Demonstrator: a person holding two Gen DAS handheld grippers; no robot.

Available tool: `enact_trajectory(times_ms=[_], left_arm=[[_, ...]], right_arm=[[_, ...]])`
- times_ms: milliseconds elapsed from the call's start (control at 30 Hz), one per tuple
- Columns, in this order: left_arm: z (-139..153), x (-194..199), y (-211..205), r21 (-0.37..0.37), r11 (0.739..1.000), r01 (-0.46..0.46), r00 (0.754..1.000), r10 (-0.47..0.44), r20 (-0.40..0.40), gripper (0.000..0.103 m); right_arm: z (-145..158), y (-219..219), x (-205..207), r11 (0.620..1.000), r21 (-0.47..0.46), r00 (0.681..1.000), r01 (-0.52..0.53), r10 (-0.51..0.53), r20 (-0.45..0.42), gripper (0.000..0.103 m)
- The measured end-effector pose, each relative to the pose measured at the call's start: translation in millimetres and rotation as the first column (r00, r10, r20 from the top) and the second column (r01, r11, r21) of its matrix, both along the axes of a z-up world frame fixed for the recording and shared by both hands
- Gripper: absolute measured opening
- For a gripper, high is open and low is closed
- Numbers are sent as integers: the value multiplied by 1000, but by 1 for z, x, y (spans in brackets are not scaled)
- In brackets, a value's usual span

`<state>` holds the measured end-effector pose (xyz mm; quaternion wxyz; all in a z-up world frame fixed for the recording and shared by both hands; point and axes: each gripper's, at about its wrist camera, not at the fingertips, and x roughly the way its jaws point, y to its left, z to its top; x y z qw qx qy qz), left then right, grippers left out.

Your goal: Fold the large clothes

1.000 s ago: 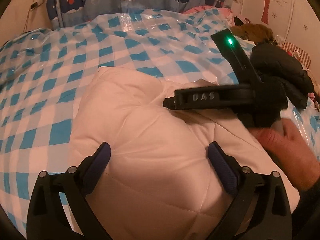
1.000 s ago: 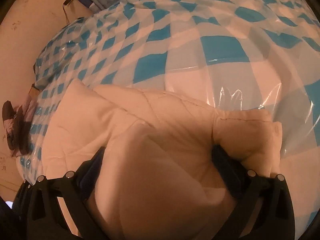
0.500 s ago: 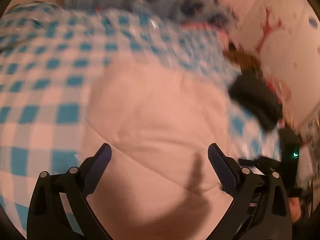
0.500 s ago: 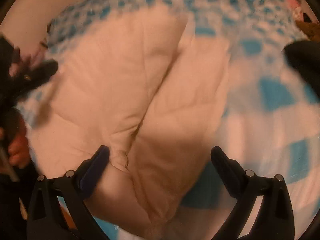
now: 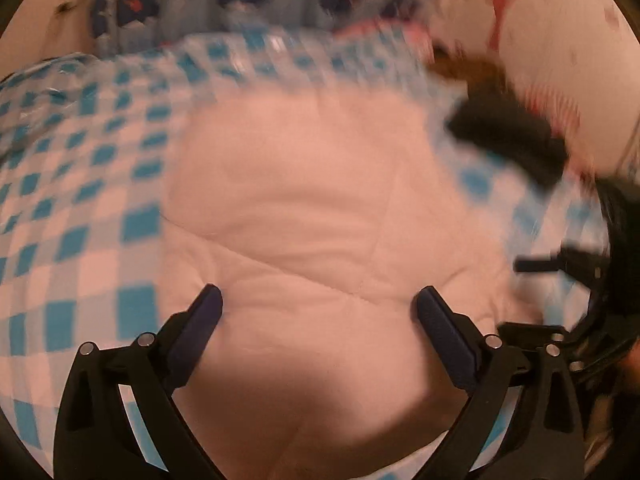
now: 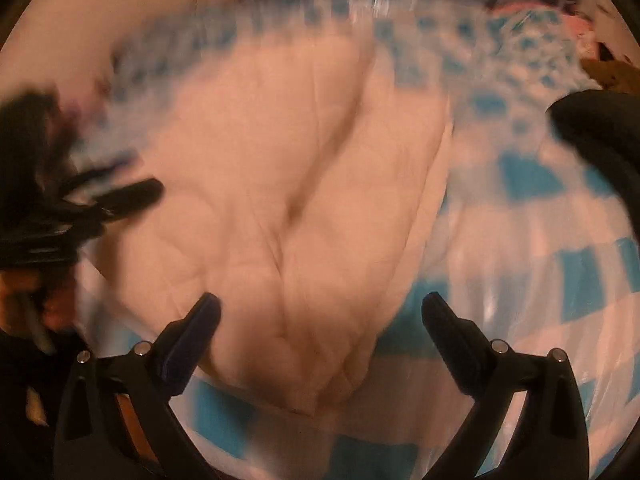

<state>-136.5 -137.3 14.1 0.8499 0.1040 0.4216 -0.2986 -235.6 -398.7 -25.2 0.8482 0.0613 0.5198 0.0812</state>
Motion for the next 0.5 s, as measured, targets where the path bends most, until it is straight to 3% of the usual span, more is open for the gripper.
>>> enact_trajectory(times_ms=[67,133,300,400,467,500], left_arm=[[-8,-5,-9,77,997,18,999,-21,38,94],[12,-2,-1,43,999,22,1000,-23,19,94],[55,-2,11,1,999,34,980,-33,198,94],[52,15,3,-58,998,29,989,-20,144,94],[29,19,-12,-48,997,54,997,-51,64,94],[17,16,-18,-27,998,55,996,-53,68,94]], right_arm=[[-20,-1,12,998,68,997,-12,17,-72,97],[-3,-16,12,990,141,997,4,7,-79,97],[88,-41,25,959,282,984,15,-64,167,97],[117,-44,71,890,456,973,-16,-91,213,97],[120,-34,122,850,526,980,-14,-92,175,97],[109,-29,151,841,542,988,-2,-80,129,97]])
